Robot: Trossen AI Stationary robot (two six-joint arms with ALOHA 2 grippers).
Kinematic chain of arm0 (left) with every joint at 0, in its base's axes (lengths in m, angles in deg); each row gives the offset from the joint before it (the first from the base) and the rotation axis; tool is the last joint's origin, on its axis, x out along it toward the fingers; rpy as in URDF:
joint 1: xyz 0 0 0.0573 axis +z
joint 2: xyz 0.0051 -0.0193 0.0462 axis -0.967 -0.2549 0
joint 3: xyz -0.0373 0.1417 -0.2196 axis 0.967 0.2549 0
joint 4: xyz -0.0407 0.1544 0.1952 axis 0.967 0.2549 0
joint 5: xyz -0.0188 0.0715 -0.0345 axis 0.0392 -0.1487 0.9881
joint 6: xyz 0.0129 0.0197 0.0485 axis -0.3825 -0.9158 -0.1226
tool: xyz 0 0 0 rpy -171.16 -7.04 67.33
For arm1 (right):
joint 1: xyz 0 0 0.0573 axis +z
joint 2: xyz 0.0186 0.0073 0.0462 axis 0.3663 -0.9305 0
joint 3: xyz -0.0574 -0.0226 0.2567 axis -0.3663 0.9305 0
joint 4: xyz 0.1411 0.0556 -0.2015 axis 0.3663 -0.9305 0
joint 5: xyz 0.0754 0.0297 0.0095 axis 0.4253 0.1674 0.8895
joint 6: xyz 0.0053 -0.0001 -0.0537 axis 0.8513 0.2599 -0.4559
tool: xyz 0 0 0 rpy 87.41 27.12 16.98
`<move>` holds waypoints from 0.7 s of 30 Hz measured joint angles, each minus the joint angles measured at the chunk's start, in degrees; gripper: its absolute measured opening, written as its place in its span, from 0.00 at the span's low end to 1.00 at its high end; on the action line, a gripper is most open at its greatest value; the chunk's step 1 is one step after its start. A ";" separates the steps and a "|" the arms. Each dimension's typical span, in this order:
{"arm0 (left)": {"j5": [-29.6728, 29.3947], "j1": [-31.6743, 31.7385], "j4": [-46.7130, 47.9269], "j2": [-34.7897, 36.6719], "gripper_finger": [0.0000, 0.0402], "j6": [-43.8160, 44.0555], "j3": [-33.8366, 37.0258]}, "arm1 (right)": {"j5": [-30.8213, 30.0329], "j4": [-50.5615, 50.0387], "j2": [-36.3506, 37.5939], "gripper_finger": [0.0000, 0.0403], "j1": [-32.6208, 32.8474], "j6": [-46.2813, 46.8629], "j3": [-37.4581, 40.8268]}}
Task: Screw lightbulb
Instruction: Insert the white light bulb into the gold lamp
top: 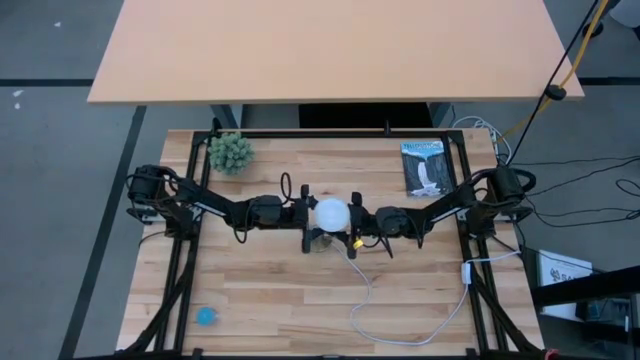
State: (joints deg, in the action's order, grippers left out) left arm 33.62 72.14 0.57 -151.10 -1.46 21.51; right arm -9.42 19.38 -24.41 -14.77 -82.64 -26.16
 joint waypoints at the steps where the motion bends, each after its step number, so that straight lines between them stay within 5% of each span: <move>1: 0.00 0.00 -0.02 0.00 0.64 0.00 0.01 | 0.01 0.30 0.00 0.52 -0.02 -0.04 0.00; 8: 0.00 0.00 0.28 0.00 0.64 0.00 0.00 | -0.07 2.29 0.00 0.31 -0.04 -2.29 0.00; 21: 0.00 0.01 1.33 0.07 0.64 -1.36 -0.02 | -0.05 -2.13 3.30 0.31 0.00 -3.06 0.00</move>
State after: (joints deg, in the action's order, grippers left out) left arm 33.62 72.15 1.89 -151.03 -2.81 21.49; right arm -9.47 17.25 -21.11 -14.77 -85.70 -26.16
